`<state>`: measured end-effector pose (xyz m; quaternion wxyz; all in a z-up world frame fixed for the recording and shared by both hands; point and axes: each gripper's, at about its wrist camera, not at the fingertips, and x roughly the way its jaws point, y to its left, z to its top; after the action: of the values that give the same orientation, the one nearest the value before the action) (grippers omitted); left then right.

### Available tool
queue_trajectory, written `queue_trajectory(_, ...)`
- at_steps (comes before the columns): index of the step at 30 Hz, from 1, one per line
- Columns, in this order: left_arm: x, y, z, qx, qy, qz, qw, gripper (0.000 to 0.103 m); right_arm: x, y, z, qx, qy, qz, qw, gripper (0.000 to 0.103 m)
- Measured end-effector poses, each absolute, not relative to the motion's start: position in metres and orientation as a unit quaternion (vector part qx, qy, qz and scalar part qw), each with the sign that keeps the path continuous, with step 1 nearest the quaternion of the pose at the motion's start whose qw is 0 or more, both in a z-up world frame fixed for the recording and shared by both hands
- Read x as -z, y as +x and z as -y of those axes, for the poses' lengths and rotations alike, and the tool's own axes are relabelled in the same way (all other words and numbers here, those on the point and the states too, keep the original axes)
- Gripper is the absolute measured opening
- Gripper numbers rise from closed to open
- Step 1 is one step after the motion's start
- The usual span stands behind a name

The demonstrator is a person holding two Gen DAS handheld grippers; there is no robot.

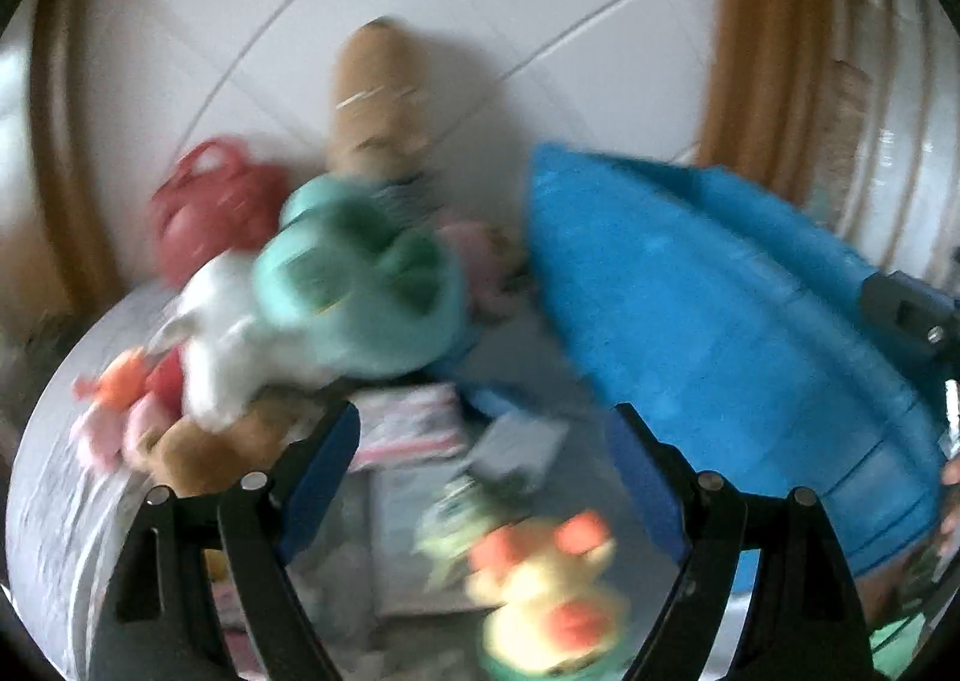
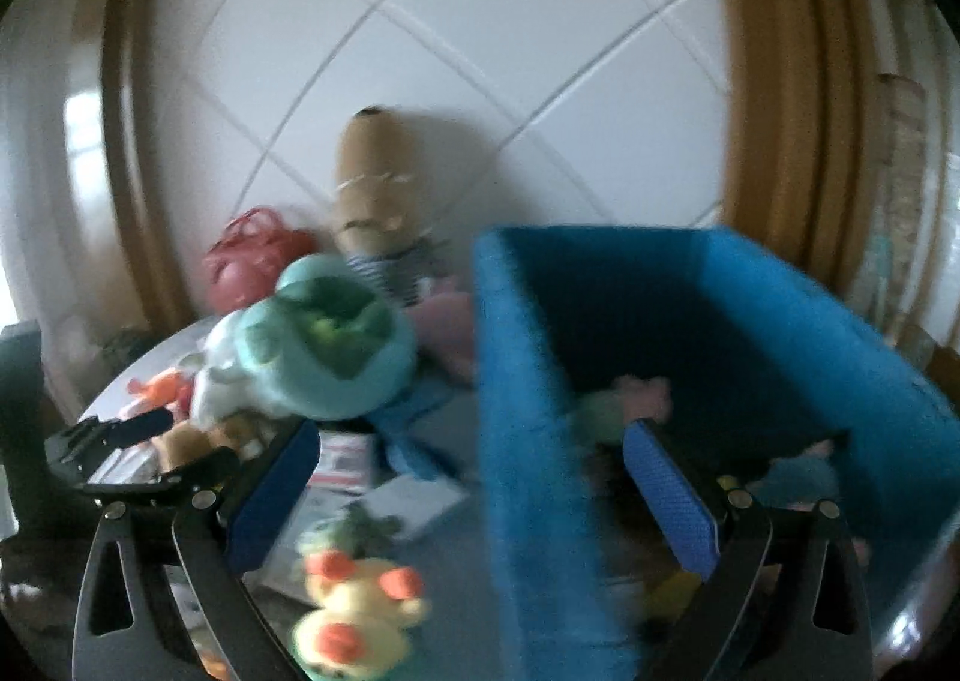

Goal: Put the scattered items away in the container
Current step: 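Withdraw both grippers from the crate toward the table items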

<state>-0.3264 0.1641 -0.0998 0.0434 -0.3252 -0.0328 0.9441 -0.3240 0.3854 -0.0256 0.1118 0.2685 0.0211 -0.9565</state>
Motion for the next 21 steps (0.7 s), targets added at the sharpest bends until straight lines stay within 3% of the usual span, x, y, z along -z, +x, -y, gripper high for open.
queue_trajectory(8, 0.16, -0.292, -0.046, -0.919, -0.39, 0.043, -0.03, 0.084, 0.097, -0.334, -0.276, 0.921, 0.348, -0.029, 0.17, 0.103)
queue_trajectory(15, 0.192, -0.25, -0.008, -0.906, -0.412, 0.064, -0.073, 0.084, 0.153, -0.325, -0.23, 0.888, 0.404, -0.048, 0.215, 0.102)
queue_trajectory(18, 0.205, -0.232, -0.014, -0.9, -0.426, 0.063, -0.071, 0.084, 0.174, -0.31, -0.222, 0.873, 0.425, -0.055, 0.232, 0.072)
queue_trajectory(21, 0.216, -0.214, -0.027, -0.896, -0.436, 0.056, -0.06, 0.084, 0.193, -0.3, -0.221, 0.859, 0.449, -0.055, 0.24, 0.068)
